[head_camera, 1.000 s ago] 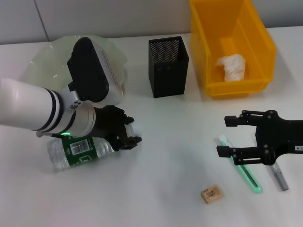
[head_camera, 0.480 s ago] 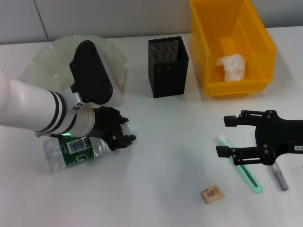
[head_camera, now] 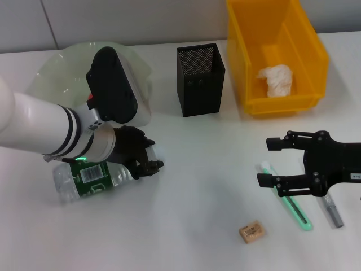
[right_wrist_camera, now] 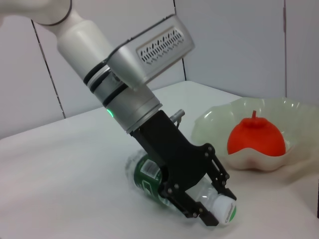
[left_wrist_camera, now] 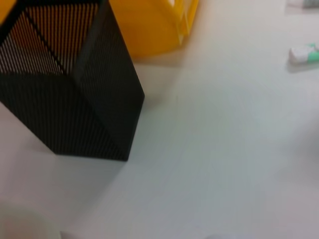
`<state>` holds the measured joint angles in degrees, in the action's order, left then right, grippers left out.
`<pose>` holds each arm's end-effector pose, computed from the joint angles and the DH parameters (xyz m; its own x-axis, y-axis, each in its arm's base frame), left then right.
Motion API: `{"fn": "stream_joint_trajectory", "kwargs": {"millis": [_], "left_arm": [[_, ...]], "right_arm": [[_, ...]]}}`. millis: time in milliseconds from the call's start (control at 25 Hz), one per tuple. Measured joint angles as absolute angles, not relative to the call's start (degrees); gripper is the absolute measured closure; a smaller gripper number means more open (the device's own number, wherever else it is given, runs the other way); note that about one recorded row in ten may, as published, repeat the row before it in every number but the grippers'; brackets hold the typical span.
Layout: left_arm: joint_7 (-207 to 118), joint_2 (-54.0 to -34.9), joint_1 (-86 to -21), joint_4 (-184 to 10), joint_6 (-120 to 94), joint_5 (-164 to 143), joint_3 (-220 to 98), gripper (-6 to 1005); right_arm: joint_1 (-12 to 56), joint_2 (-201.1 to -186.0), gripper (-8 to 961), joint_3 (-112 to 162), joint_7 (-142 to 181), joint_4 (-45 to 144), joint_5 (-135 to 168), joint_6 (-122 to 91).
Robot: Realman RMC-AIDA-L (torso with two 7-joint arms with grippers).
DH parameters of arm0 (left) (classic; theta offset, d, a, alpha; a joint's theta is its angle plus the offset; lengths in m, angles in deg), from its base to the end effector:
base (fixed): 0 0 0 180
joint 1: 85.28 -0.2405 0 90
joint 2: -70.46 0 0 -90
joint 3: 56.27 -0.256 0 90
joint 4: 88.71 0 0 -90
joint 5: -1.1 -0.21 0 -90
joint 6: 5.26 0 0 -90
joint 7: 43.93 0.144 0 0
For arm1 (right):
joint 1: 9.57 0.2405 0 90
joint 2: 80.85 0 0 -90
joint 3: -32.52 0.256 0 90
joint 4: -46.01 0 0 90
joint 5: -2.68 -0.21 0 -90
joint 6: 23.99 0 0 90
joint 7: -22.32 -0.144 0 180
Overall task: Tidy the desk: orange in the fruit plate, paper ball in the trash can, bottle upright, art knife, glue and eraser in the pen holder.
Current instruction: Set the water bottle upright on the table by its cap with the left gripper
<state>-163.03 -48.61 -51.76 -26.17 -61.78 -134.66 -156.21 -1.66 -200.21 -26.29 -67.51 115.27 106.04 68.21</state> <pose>-0.1807 0.3589 -0.0907 0.9633 0.1332 -0.2331 0.0502 -0.9424 -0.3308 0.2662 0.2652 0.0409 0.8531 -0.2974 -0.4287 -0.4165 -0.8830 -0.2162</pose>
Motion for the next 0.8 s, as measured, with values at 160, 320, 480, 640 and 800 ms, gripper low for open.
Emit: {"fn": "stream_joint_trajectory", "kwargs": {"millis": [160, 320, 480, 640, 800], "left_arm": [[-163.06, -48.63, -52.19, -24.44, -62.01, -134.58, -156.22, 546], [-163.09, -48.63, -52.53, -22.98, -62.75, -134.61, -156.21, 546], [-163.10, -48.63, -53.34, -21.31, -62.98, -134.59, -156.20, 547], [-163.10, -48.50, -54.47, -19.08, -63.68, -134.55, -156.18, 548], [-163.11, -48.46, -55.78, -17.20, -63.91, -134.47, -155.90, 550]], "right_arm": [[-1.66, -200.27, 132, -26.28, -67.50, 115.23, 106.03, 68.18], [-1.61, -200.30, 132, -26.28, -67.50, 115.19, 106.03, 68.06], [-1.57, -200.30, 132, -26.28, -67.50, 115.18, 106.03, 67.94], [-1.67, -200.30, 132, -26.28, -67.50, 115.18, 106.03, 67.82], [-1.91, -200.30, 132, -26.28, -67.47, 115.18, 106.03, 67.77]]}}
